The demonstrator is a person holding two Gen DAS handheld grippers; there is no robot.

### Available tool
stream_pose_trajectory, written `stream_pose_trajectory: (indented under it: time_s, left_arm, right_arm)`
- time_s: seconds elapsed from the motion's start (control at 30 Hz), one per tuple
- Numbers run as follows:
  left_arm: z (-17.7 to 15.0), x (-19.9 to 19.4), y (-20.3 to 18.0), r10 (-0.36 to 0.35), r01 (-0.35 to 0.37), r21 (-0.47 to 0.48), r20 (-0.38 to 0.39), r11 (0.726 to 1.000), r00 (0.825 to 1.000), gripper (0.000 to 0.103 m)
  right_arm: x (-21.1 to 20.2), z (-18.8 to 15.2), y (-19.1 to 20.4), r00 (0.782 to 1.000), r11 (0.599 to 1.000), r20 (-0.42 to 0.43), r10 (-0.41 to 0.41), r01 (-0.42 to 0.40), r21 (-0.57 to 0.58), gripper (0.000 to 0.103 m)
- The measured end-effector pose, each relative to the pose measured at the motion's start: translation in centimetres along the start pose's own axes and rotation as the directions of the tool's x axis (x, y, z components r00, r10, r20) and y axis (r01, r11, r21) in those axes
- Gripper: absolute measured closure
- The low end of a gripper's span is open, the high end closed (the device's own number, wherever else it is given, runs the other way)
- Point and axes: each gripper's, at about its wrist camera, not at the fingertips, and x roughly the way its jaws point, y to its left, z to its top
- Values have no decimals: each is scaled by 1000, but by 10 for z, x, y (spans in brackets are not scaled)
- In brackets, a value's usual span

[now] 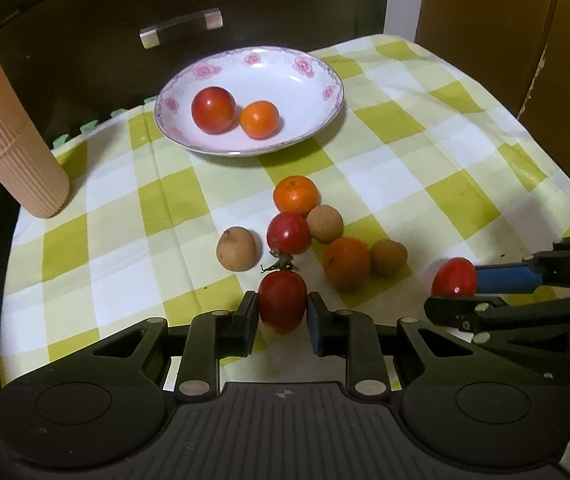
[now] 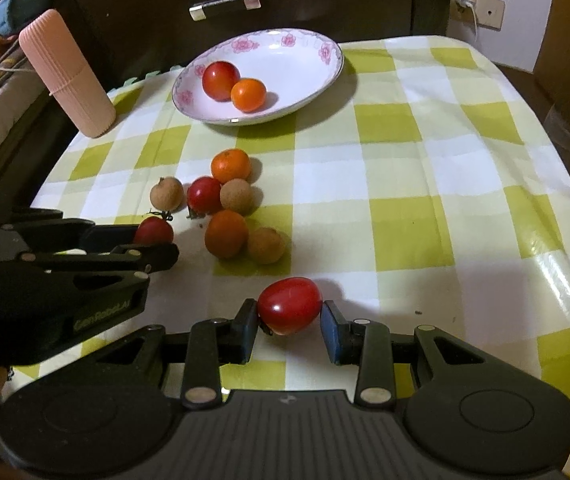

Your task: Organize fruits

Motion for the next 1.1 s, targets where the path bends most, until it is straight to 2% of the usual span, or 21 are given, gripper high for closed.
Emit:
stream_pose_trajectory:
  time_s: [0.7,1.1]
  left_arm:
    - [11,-17,9,17,-16,-22,61,1000,998,70]
    - [22,-19,15,20,-16,-38,91,999,996,69]
  right_arm:
    - [-13,25,9,997,1000,79,-13,15,-17,70]
    - [-10,37,9,996,1000,91,-10,12,-25,70]
